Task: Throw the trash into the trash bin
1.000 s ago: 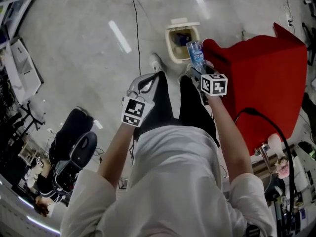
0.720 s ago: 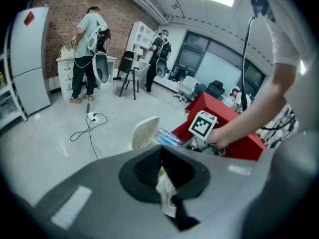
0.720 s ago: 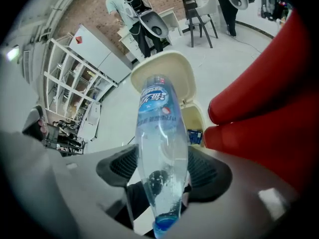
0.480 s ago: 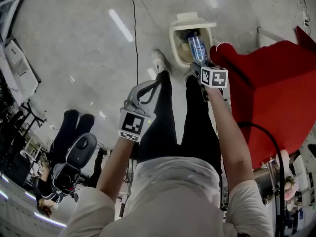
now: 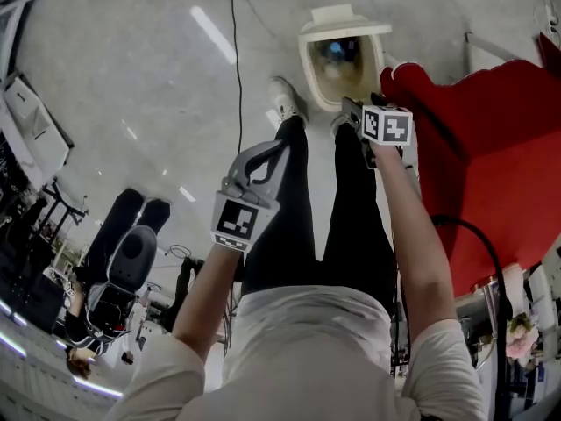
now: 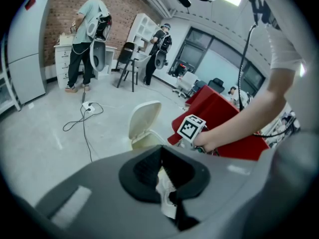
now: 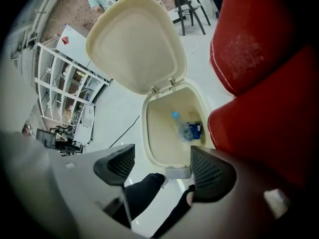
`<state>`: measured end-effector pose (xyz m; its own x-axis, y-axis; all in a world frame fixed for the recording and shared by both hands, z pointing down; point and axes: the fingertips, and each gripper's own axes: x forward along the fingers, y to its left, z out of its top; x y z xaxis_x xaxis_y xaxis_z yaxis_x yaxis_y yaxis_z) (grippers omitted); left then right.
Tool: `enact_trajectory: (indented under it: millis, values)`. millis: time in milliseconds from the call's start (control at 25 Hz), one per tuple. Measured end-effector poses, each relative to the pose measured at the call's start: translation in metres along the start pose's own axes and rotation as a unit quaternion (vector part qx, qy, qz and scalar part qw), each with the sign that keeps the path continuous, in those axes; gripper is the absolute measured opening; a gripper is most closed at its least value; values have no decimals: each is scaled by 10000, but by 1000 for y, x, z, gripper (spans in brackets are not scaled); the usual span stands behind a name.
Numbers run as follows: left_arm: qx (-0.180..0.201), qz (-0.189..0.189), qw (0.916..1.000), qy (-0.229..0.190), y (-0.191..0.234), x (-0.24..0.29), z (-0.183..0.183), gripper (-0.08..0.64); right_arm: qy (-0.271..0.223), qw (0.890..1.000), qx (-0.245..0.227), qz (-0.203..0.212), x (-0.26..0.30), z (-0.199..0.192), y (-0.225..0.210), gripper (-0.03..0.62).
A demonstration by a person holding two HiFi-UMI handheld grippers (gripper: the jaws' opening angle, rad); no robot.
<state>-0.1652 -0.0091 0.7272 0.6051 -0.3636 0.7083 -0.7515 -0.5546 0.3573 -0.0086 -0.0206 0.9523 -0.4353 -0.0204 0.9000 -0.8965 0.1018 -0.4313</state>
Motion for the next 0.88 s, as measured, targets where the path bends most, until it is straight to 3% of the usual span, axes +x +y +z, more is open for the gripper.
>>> enact_trajectory:
  millis: [280, 640, 880]
  values:
    - [-9, 26, 10000, -86, 3, -34, 19, 6, -104, 9999, -95, 91, -44, -4, 35, 338]
    - [157, 178, 9995, -209, -57, -69, 32, 6, -786, 9950, -435, 443, -149, -27, 57, 175]
    - [403, 113, 9987, -302, -91, -96, 57, 6, -1458, 9852, -675, 594, -238, -33, 79, 152]
